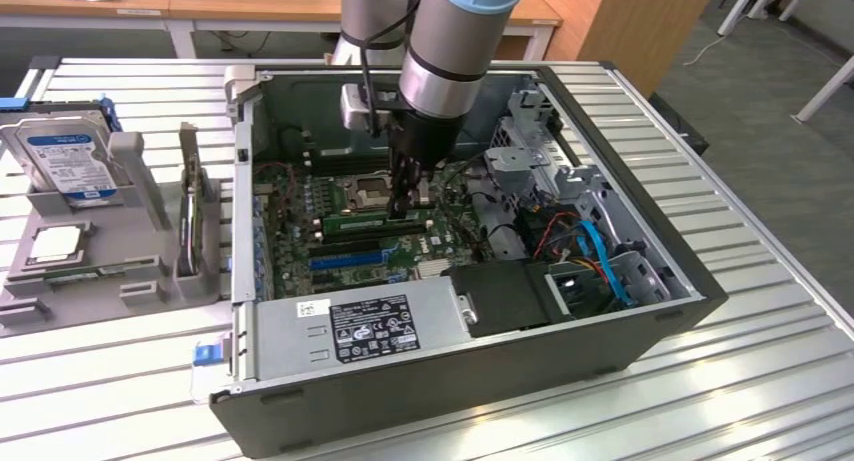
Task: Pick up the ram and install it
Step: 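Insert the ram into the slot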
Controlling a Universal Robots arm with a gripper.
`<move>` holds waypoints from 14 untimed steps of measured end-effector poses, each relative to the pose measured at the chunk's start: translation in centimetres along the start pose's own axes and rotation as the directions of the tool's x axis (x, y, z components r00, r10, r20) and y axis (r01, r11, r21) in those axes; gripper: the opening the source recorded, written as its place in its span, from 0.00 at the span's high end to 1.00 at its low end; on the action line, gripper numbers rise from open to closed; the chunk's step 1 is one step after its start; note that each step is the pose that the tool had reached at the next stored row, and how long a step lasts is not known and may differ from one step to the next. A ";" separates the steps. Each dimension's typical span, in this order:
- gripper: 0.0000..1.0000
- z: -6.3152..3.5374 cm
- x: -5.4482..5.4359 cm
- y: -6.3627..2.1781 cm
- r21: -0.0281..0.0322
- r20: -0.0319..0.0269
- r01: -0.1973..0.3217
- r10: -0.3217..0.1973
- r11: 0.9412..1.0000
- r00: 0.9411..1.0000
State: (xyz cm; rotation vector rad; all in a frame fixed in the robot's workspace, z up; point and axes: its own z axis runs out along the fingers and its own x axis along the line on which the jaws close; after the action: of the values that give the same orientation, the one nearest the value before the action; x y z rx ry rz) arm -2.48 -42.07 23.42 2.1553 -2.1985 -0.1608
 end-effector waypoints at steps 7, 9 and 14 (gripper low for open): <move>0.89 0.14 0.0 -0.01 0.000 0.002 0.000 0.000 1.000 1.000; 0.89 0.17 0.0 -0.03 0.000 0.003 0.000 0.000 1.000 1.000; 0.89 0.17 -0.1 -0.02 0.000 0.002 0.000 0.000 1.000 1.000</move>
State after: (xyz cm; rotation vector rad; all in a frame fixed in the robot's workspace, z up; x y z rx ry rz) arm -2.48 -42.01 23.25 2.1565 -2.1995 -0.1632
